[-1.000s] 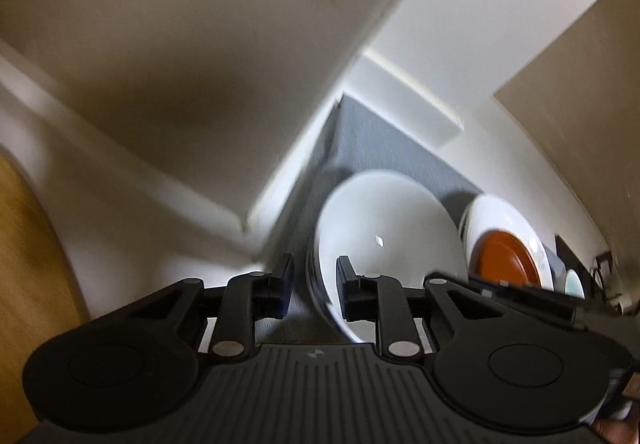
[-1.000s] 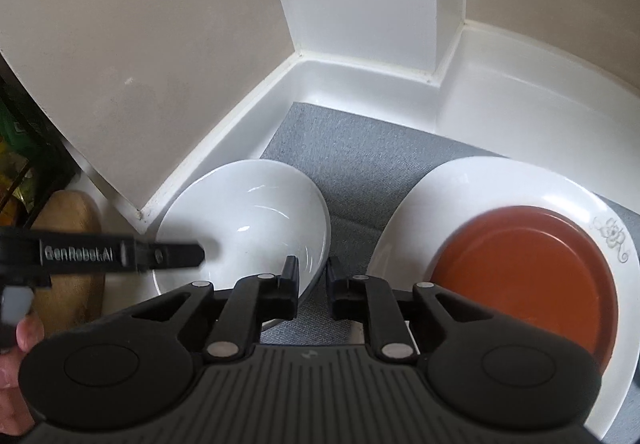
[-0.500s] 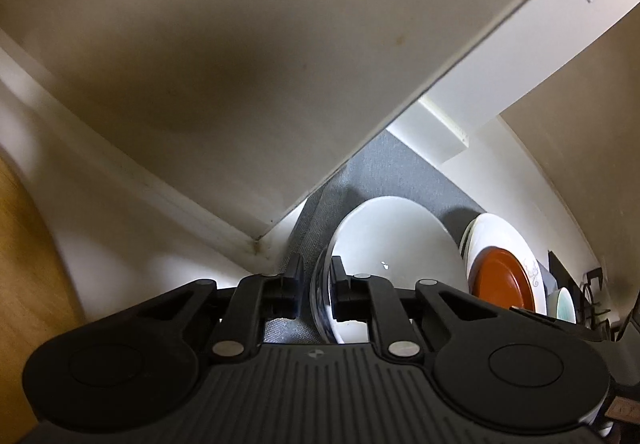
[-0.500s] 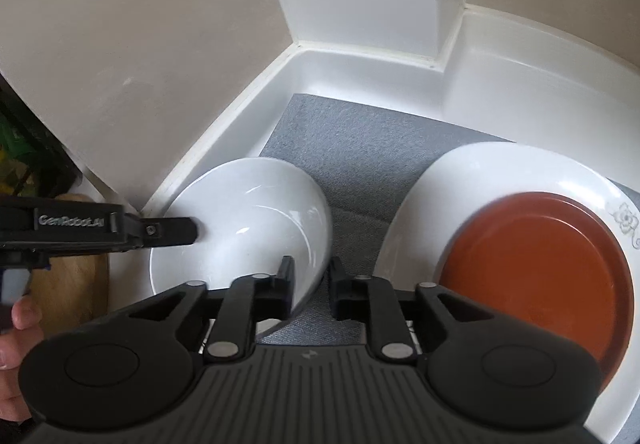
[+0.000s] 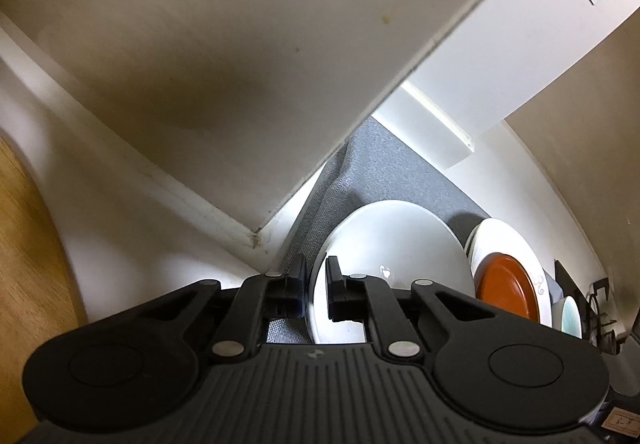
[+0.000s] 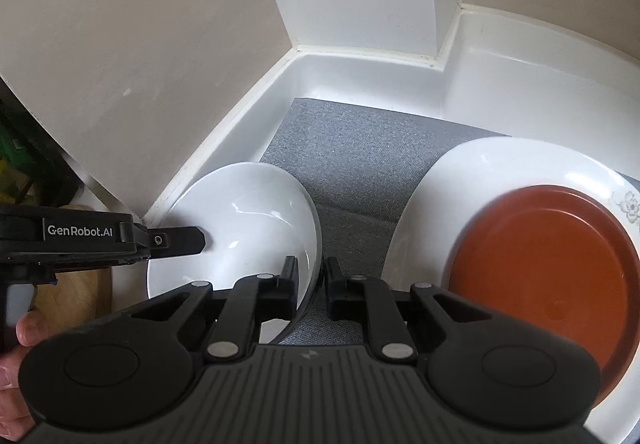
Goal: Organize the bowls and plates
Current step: 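Lift the blue-banded bowl with both grippers off the mat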
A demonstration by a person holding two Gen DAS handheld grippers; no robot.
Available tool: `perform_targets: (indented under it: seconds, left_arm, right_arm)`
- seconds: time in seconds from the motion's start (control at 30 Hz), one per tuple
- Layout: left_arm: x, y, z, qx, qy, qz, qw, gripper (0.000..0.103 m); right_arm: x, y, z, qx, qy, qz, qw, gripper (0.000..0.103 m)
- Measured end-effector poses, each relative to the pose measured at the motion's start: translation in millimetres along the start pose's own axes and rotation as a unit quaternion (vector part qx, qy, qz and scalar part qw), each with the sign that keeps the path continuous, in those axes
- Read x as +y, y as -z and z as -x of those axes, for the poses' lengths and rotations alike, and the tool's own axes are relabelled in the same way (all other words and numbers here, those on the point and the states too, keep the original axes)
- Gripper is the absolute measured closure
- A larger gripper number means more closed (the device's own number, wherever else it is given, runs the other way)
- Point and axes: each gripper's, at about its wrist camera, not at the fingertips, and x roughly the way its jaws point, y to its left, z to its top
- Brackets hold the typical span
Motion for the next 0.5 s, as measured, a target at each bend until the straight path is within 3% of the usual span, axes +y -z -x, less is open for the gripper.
perform_targets:
  seconds: [0.1,0.17,0.3,0.43,0.5]
  left_arm:
    - [-1.8,1.9,-8.7,0.017,-0.007,0.005,0.9998,0.093]
    - [5.3,4.9,-13.1,0.025,-0.012,0.022,0.9994,0.083]
    - [7.8,7.6,-14.7,0.027,-0.022,0.02,0.9992,0.078]
    - [-4.9,7.2,-14.1,0.017,-0.026,-0.009,0.9995,0.095]
    - [-11.1,4.5,-13.1,0.02,-0.039,-0.011,0.999,0.095]
  right_arm:
    - [0.3,-2.4,-2.2,0.008,0.004,0.001,1.0,0.089]
    - [3.2,-4.7,-1.2,0.015,0.001,0.007,1.0,0.084]
    - [8.3,-6.1,9.9,0.002,-0.009,0.037,0.999,0.079]
    - [3.3,-6.7,6.6,0.004,-0.004,0.028,1.0,0.09]
    - [2.1,-7.4,8.2,0.001,-0.005,0.02,1.0,0.091]
